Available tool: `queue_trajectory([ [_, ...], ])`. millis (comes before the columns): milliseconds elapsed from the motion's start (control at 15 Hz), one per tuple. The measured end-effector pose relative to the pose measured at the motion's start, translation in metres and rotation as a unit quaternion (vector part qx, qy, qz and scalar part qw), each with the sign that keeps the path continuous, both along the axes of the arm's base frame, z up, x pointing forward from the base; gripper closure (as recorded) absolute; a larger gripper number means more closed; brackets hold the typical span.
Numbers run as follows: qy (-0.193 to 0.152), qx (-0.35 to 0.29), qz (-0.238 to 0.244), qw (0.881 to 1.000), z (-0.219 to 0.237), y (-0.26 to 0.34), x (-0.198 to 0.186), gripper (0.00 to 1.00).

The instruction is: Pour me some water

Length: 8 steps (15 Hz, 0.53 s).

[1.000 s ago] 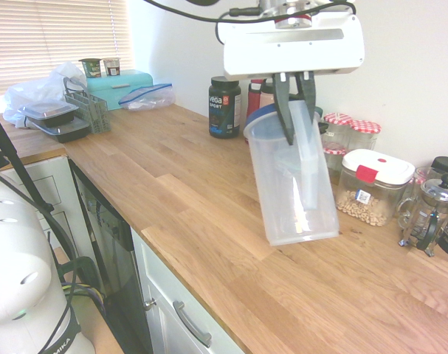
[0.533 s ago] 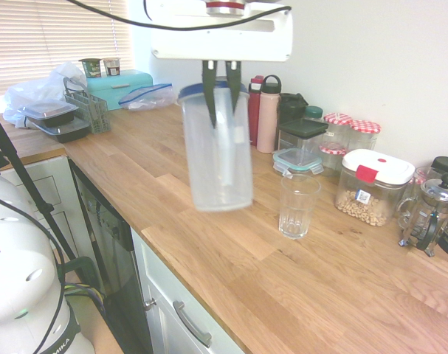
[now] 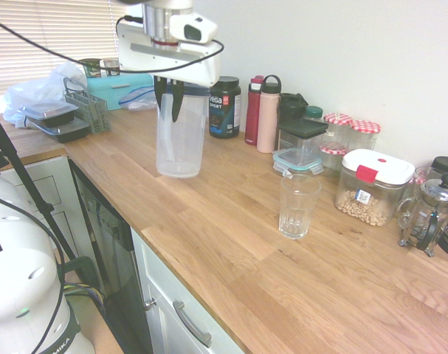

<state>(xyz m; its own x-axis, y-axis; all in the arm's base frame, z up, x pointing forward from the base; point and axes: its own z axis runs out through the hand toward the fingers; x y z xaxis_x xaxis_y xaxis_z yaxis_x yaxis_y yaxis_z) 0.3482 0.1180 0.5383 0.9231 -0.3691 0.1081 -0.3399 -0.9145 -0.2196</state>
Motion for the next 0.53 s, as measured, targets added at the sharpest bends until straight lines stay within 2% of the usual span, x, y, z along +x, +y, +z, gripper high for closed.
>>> queue_trajectory([
  [267, -0.07, 0.017, -0.102, 0.992, -0.042, 0.033, 0.03, 1.0],
  [533, -0.134, 0.012, -0.191, 0.972, -0.063, 0.065, 0.045, 1.0],
])
